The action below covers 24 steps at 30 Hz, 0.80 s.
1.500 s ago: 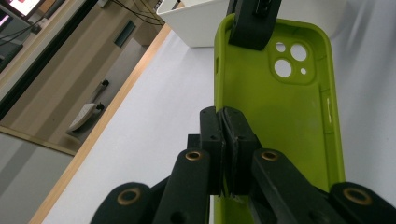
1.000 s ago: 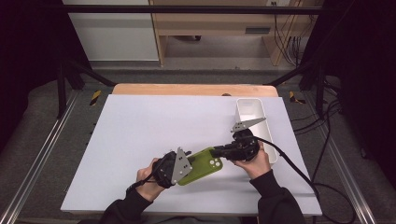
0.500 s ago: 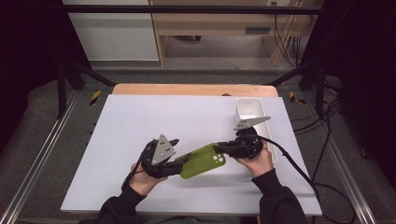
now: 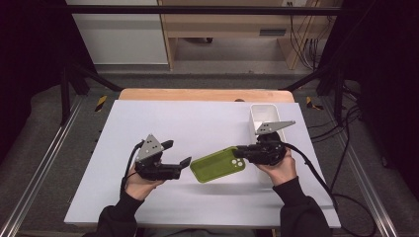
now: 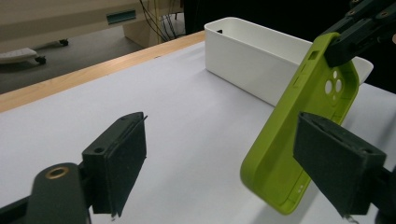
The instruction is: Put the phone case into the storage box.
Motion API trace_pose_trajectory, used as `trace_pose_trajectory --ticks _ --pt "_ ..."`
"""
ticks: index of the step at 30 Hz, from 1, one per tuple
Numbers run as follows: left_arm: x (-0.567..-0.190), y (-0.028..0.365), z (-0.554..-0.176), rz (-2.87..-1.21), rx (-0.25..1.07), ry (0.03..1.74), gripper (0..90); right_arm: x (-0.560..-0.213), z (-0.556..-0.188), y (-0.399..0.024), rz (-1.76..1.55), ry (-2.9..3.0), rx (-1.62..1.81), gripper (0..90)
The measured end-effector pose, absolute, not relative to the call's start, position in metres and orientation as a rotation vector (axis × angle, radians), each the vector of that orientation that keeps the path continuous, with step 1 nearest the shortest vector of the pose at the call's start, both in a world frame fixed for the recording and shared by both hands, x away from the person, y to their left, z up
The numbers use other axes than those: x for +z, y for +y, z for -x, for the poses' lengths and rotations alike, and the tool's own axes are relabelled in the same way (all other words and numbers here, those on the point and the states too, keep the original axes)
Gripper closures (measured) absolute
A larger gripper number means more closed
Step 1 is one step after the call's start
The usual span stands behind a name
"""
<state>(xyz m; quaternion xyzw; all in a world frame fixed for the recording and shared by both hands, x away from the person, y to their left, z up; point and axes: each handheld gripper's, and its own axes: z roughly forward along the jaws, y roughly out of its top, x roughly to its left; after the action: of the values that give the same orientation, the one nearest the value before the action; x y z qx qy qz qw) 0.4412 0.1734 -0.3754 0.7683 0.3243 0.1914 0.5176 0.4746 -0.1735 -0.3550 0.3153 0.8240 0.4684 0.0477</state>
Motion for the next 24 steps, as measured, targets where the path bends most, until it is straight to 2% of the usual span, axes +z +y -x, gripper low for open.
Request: trace_pose_trajectory --ticks 8,24 --pt "-0.382 0.194 -0.447 -1.770 0.437 0.830 7.5 -0.346 -0.472 -0.183 -0.941 2.470 1.420 79.8" --pt "-0.399 0.244 -0.446 -1.686 0.451 0.885 3.8 -0.317 -0.468 -0.195 -0.849 2.399 1.332 79.8"
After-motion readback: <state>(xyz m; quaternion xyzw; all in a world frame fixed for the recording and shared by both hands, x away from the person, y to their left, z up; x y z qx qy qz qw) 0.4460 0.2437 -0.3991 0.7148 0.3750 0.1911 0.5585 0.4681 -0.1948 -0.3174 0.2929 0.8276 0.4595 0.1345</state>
